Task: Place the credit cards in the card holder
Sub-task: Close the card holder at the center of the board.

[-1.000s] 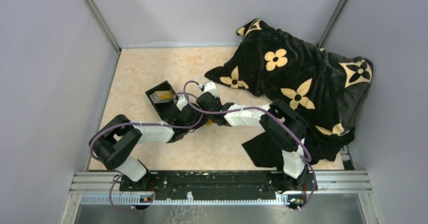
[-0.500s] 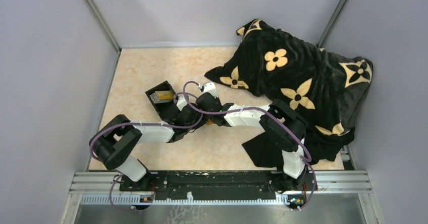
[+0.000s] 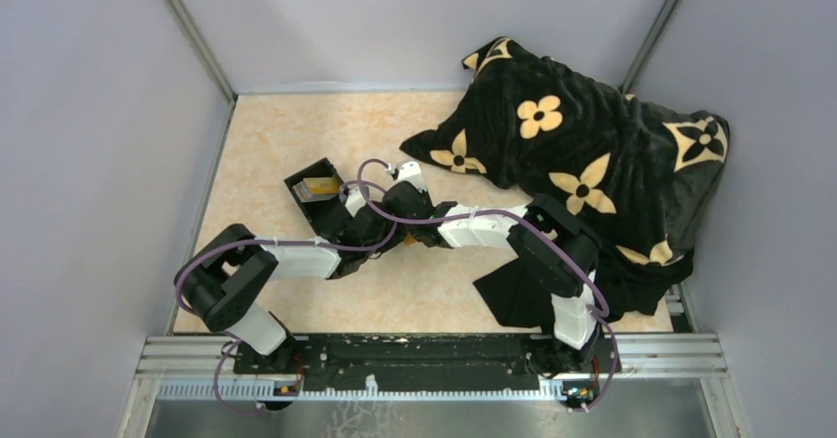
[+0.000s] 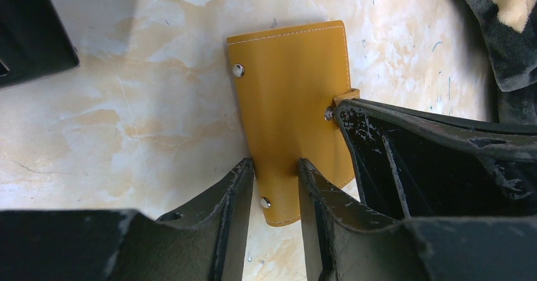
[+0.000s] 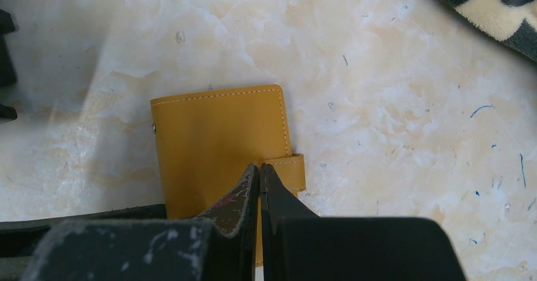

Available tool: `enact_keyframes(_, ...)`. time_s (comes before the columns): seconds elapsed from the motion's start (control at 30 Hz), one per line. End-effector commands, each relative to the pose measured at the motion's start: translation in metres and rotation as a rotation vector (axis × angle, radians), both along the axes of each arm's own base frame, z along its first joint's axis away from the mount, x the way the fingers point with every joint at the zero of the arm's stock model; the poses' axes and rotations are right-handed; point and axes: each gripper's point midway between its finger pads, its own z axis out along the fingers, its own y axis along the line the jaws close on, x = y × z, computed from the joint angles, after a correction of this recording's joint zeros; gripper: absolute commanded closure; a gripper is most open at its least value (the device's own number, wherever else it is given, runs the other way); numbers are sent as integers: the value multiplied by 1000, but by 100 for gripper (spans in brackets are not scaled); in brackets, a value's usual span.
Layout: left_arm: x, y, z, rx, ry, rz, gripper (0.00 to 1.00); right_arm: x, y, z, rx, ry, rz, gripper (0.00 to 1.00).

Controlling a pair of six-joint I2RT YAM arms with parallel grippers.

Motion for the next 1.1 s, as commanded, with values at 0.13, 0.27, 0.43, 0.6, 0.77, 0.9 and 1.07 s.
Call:
enact_keyframes(0.13,-74,50,-83,245,320,-71,59,-15,27,3,29,19,62,100)
enact_keyframes(0.27,-74,50,-84,246,323,-71,59,-16,30,3,29,21,68,100)
enact_keyframes(0.43,-74,50,-83,245,321,-72,60,-20,33,1,22,25,79,100)
enact_keyframes(0.6,-74,50,-84,245,323,-73,60,-23,36,-2,18,30,88,100)
enact_keyframes(0.77,-75,49,-84,237,324,-72,61,-26,37,-7,19,47,93,100)
enact_keyframes(0.9,-78,46,-84,179,316,-68,64,-27,39,-10,29,59,97,100)
enact_keyframes(1.07,-82,41,-84,130,320,-85,72,-29,41,-17,30,78,104,100)
